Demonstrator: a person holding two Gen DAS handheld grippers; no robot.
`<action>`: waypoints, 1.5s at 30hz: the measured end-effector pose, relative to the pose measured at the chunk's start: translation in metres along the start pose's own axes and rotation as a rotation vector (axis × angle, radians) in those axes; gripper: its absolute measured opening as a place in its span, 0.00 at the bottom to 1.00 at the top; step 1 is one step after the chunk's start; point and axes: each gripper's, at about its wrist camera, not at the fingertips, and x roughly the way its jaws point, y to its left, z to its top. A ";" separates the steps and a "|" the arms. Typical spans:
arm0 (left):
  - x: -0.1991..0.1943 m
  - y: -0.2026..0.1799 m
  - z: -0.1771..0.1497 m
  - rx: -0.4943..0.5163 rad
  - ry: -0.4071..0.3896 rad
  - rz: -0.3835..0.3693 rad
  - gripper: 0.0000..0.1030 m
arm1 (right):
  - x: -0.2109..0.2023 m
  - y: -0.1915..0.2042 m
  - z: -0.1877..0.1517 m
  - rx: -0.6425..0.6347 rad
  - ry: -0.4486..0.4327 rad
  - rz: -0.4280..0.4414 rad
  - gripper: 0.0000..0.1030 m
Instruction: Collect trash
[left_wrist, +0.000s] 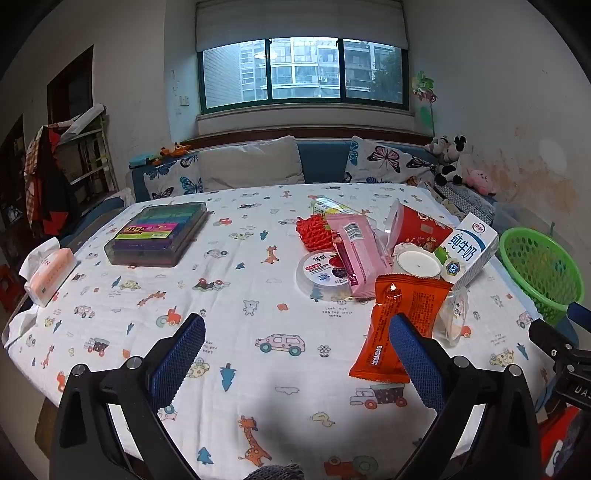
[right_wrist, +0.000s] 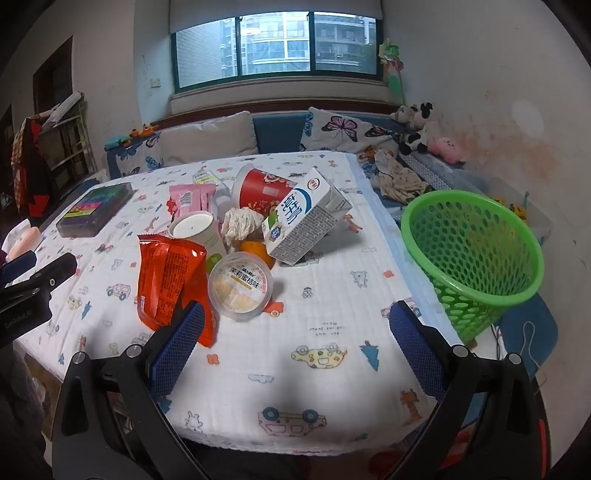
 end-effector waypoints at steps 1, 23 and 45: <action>0.000 0.000 0.000 0.001 0.001 0.000 0.94 | 0.000 0.000 0.000 0.001 0.003 0.001 0.96; 0.001 0.001 -0.001 0.000 0.006 0.003 0.94 | 0.002 -0.001 -0.002 0.007 0.009 -0.003 0.96; 0.002 0.001 -0.001 0.000 0.010 0.006 0.94 | -0.001 -0.005 -0.003 0.016 0.004 -0.009 0.96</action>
